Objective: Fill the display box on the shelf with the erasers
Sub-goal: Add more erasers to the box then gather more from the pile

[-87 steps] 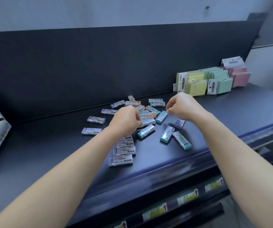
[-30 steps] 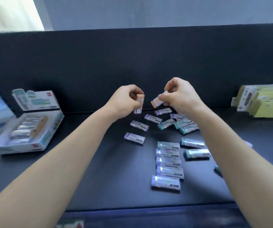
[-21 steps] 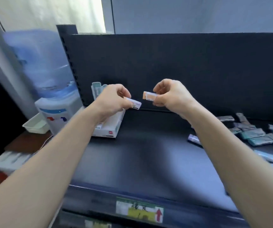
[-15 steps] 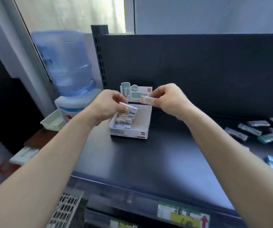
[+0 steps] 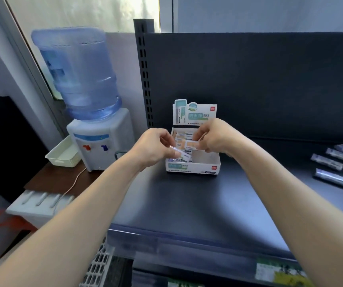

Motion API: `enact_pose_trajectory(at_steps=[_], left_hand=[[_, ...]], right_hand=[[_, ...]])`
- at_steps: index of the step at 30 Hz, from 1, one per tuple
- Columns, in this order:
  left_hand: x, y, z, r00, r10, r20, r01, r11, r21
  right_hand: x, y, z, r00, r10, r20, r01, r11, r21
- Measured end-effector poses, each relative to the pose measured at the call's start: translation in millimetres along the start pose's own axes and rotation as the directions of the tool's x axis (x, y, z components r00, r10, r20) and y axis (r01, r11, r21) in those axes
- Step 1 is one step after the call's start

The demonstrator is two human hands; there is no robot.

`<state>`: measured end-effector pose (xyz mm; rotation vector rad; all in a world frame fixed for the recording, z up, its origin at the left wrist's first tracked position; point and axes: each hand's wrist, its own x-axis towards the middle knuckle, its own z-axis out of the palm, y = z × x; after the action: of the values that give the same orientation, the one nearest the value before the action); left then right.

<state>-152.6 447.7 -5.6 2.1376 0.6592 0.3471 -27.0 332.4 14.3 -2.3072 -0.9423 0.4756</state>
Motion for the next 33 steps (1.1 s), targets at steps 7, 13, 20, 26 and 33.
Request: enact_pose_trajectory(at_steps=[7, 13, 20, 26, 33], left_hand=[[-2, 0, -5, 0.999, 0.000, 0.037, -0.001, 1.000, 0.029], [-8, 1, -5, 1.000, -0.002, 0.015, 0.001, 0.997, 0.081], [-12, 8, -2, 0.998, 0.012, -0.065, 0.005, 0.967, 0.255], [-17, 14, 0, 0.995, 0.043, -0.088, -0.013, 0.948, 0.319], [-13, 9, 4, 0.998, 0.032, -0.047, -0.014, 0.940, 0.341]], right_hand=[[6, -6, 7, 0.983, 0.049, 0.176, -0.058, 0.997, 0.045], [13, -11, 9, 0.971, 0.082, 0.226, -0.098, 0.993, 0.062], [16, -13, 11, 0.971, 0.118, 0.207, -0.128, 0.991, 0.033], [19, -10, 5, 0.993, 0.026, 0.111, -0.030, 0.999, 0.040], [14, -12, 4, 0.998, 0.014, 0.068, -0.016, 0.999, 0.028]])
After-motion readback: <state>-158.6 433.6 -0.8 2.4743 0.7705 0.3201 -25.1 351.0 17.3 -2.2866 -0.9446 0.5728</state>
